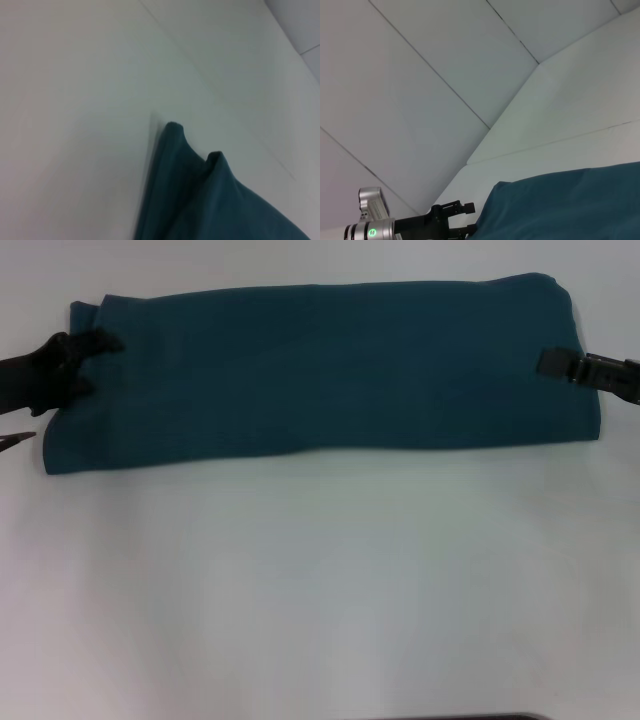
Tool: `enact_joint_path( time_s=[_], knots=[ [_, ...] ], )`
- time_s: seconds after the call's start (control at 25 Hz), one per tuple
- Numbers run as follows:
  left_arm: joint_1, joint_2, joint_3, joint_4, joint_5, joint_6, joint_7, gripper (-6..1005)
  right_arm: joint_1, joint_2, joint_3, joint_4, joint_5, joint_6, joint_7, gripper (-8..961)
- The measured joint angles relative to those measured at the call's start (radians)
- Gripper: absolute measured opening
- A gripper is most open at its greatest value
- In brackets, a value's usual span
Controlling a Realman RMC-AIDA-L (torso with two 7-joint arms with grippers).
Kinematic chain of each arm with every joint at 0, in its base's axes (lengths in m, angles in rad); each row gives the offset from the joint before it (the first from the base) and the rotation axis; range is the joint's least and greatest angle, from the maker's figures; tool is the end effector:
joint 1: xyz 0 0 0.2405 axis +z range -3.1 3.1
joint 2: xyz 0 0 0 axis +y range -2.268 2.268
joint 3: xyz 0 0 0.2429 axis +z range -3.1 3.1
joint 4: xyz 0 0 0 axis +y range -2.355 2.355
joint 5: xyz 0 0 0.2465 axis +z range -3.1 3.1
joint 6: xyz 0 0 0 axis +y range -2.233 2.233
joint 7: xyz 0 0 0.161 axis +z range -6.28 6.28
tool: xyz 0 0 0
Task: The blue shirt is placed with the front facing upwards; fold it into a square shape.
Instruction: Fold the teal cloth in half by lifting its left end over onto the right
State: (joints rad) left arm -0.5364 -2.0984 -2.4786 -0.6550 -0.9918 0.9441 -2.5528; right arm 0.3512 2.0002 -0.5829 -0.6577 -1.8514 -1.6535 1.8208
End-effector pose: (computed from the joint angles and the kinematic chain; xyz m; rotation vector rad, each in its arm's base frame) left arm -0.3444 0.4131 0.0050 -1.5848 -1.9380 -0.6792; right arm 0.3254 0.3192 0.0556 -2.3369 1.3323 0.9956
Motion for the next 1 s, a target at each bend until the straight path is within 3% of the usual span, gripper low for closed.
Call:
enact_joint_path(
  time_s=[0.36,0.52,0.8,0.84,1.0],
  knots=[
    [0.0,0.007,-0.004,-0.019,-0.009,0.037,-0.006,823,-0.001,-0.002,0.0,0.0,0.0,-0.004,0.012,822],
    [0.011,0.018,-0.013,-0.088,-0.008,0.093,-0.049,824,-0.001,-0.004,0.0,0.0,0.0,-0.006,0.012,822],
    [-0.012,0.099,0.032,-0.088,0.06,0.16,-0.126,824,0.001,-0.006,0.0,0.0,0.0,-0.009,0.014,822],
    [-0.012,0.099,0.032,-0.088,0.06,0.16,-0.126,824,0.001,-0.006,-0.002,0.0,-0.001,-0.009,0.014,823],
    [-0.056,0.16,0.066,-0.087,0.114,0.267,-0.047,824,0.006,-0.009,-0.009,-0.003,-0.019,-0.009,0.022,823]
  ],
)
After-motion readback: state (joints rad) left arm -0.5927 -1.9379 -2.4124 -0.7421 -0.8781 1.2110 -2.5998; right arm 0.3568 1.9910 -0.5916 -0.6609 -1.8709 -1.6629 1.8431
